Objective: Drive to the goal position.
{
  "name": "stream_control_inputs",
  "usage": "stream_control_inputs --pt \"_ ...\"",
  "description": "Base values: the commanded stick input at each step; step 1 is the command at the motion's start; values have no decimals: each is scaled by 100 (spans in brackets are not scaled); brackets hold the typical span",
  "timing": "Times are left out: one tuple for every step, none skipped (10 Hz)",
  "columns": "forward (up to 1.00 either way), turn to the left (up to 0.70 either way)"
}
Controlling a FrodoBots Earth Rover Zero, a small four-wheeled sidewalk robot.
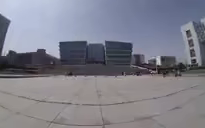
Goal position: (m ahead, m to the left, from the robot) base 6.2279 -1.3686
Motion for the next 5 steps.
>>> stream_control_inputs --pt "45 0" --pt "45 0" --pt "45 27" --pt "45 22" --pt "45 0"
